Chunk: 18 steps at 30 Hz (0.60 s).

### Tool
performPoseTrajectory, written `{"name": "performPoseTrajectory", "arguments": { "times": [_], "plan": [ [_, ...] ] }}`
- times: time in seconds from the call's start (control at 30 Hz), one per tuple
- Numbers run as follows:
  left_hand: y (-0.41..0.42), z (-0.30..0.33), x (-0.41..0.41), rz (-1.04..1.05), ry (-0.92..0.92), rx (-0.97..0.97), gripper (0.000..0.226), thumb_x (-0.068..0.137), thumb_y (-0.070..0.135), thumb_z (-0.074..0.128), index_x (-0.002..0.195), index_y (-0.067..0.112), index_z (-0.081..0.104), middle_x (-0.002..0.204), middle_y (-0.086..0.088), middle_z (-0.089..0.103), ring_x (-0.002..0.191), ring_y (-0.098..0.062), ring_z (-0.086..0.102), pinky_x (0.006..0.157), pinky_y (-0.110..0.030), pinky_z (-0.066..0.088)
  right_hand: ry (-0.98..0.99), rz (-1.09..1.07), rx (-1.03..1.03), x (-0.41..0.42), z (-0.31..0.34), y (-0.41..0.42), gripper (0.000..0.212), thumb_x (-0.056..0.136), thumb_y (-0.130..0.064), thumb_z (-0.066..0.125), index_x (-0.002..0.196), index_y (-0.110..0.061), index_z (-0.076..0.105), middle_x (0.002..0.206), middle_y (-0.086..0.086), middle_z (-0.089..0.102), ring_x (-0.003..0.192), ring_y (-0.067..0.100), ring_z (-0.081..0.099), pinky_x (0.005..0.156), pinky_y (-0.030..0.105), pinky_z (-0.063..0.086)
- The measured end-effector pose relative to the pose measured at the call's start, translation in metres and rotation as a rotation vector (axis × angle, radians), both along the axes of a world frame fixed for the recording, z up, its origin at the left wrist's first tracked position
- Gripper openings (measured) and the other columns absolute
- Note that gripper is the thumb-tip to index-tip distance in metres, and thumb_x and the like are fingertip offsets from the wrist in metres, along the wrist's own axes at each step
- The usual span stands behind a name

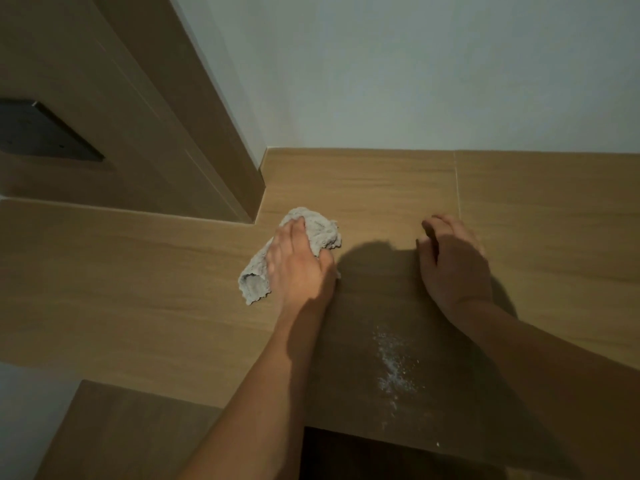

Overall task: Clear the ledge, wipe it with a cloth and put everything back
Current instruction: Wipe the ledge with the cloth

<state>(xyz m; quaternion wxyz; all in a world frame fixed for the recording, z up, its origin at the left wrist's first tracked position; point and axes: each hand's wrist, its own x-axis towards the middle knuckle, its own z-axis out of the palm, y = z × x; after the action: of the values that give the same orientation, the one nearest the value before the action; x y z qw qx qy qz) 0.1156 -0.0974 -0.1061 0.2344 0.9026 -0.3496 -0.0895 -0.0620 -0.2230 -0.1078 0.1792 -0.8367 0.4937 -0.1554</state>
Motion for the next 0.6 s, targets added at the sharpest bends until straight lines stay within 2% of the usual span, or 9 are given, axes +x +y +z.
{"name": "performPoseTrajectory", "arguments": {
  "times": [0.17,0.33,0.6],
  "plan": [
    [-0.022,-0.004,0.013,0.125,-0.088,0.043,0.066,0.098,0.031,0.046,0.156,0.007,0.026,0.161,-0.015,0.03,0.149,-0.031,0.024,0.124,-0.047,0.016,0.15,-0.013,-0.085,-0.04,-0.003,-0.025,0.041,0.103,-0.032,0.044,0.134,-0.009,0.057,0.141,0.014,0.054,0.128,0.033,0.049,0.112,0.052,0.034],
    [-0.078,-0.002,0.043,0.233,-0.074,0.033,0.067,0.1,0.033,0.045,0.157,0.005,0.022,0.162,-0.018,0.026,0.151,-0.034,0.02,0.124,-0.046,0.013,0.165,-0.013,-0.088,-0.038,-0.01,-0.026,0.042,0.103,-0.032,0.041,0.135,-0.008,0.055,0.14,0.015,0.051,0.132,0.032,0.044,0.114,0.049,0.031],
    [-0.154,0.0,0.071,0.231,-0.075,0.061,0.063,0.1,0.034,0.042,0.156,0.008,0.027,0.162,-0.016,0.029,0.15,-0.033,0.021,0.123,-0.047,0.013,0.119,-0.026,-0.166,-0.038,-0.016,-0.029,0.045,0.098,-0.033,0.041,0.132,-0.009,0.059,0.136,0.013,0.056,0.13,0.029,0.046,0.113,0.047,0.033]
  ]
}}
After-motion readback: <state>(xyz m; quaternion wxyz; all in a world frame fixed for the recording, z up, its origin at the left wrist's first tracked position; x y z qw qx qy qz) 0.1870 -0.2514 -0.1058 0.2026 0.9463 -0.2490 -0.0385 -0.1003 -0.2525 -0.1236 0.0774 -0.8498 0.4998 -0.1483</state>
